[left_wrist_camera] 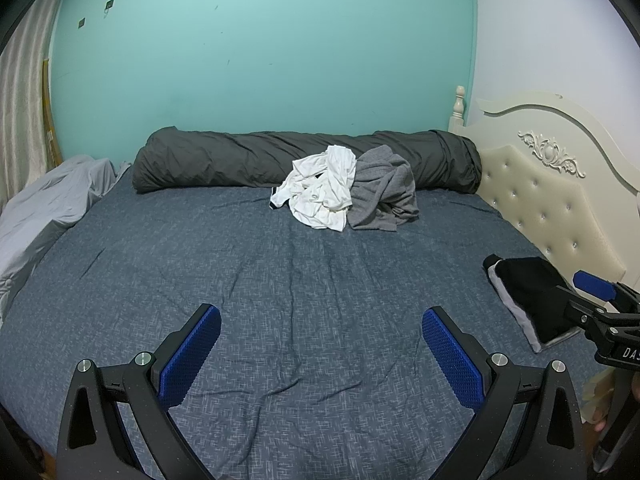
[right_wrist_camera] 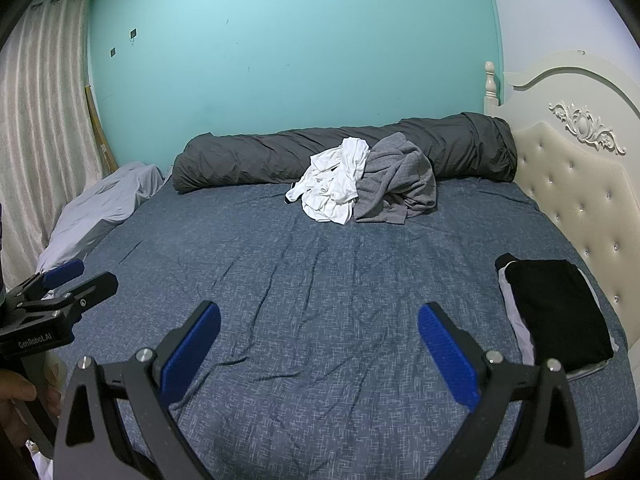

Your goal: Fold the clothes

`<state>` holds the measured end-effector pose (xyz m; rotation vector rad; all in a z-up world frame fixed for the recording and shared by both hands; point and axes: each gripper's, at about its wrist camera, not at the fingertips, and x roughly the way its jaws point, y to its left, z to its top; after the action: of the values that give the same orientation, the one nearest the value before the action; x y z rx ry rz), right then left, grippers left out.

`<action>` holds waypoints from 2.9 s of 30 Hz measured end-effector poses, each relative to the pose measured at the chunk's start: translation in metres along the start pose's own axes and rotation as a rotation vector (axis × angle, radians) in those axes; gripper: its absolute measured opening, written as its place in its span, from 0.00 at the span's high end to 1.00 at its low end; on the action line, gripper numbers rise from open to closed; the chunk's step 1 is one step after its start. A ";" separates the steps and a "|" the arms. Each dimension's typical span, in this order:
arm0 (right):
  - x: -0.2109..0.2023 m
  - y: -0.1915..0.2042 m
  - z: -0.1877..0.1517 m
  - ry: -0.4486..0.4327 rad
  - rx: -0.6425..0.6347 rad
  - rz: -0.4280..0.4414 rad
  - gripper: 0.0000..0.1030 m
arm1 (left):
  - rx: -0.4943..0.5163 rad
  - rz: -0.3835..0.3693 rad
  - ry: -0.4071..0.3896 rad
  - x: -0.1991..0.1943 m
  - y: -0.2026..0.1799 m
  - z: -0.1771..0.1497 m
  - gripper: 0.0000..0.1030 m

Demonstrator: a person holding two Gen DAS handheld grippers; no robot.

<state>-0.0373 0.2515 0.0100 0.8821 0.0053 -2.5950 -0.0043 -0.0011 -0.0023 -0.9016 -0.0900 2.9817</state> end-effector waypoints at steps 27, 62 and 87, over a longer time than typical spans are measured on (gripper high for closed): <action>0.160 -0.085 0.007 0.086 0.055 -0.038 0.03 | 0.040 -0.115 0.080 0.164 0.018 0.020 0.00; 0.549 -0.180 0.138 0.197 0.087 -0.040 0.18 | -0.034 -0.228 0.313 0.491 0.001 0.068 0.00; 0.639 -0.180 0.187 0.129 0.013 -0.007 0.96 | -0.036 -0.238 0.339 0.512 0.023 0.039 0.00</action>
<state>-0.6741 0.1581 -0.2367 1.0545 0.0273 -2.5424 -0.4526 -0.0049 -0.2542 -1.2851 -0.2260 2.5794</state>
